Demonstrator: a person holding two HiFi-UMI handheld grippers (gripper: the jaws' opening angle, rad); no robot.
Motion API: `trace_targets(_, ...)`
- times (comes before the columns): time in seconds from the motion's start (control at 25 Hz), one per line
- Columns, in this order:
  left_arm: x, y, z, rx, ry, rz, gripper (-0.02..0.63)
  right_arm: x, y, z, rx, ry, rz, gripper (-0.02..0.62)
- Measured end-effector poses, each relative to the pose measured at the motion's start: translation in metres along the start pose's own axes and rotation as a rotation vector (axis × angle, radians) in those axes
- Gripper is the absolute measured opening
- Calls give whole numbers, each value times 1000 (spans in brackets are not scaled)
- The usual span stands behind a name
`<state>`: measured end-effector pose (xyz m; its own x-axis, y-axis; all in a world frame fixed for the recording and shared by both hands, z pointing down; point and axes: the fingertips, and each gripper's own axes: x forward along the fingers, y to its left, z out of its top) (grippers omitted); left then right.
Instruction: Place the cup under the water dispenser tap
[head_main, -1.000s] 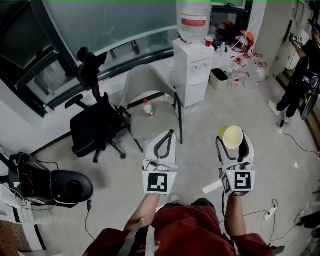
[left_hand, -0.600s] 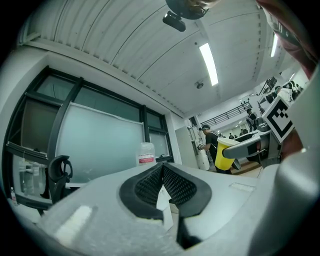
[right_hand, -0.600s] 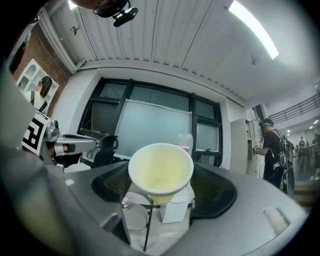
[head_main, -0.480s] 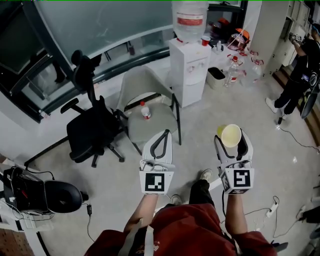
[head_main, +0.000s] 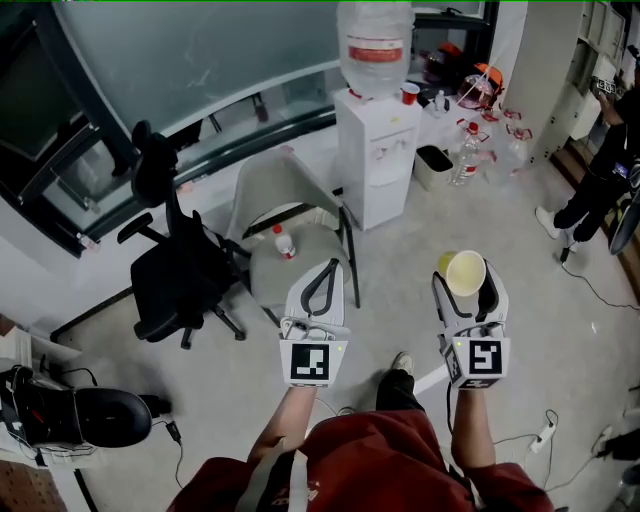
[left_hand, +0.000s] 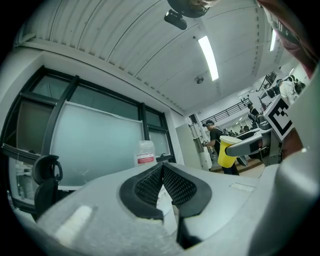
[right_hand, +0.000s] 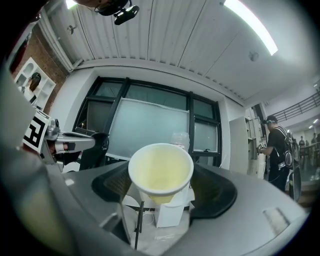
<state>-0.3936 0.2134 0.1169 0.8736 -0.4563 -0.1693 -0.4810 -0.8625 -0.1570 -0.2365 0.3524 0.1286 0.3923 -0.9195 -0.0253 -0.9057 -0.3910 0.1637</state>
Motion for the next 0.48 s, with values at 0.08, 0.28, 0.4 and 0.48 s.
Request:
trace_targets(0.08, 22, -8, -3, 7, 0, -8, 2, 14, -15, -6, 7, 3, 3, 357)
trace_targets(0.28, 77, -27, -14, 2, 26, -22, 2, 46, -59, -16, 17, 11, 0, 357)
trace_targets(0.4, 114, -40, -16, -4, 34, -29, 2, 64, -92, -22, 27, 18, -13, 357)
trace_targets(0.48, 138, -50, -17, 0, 35, -40, 2, 74, -114, -28, 39, 24, -26, 357)
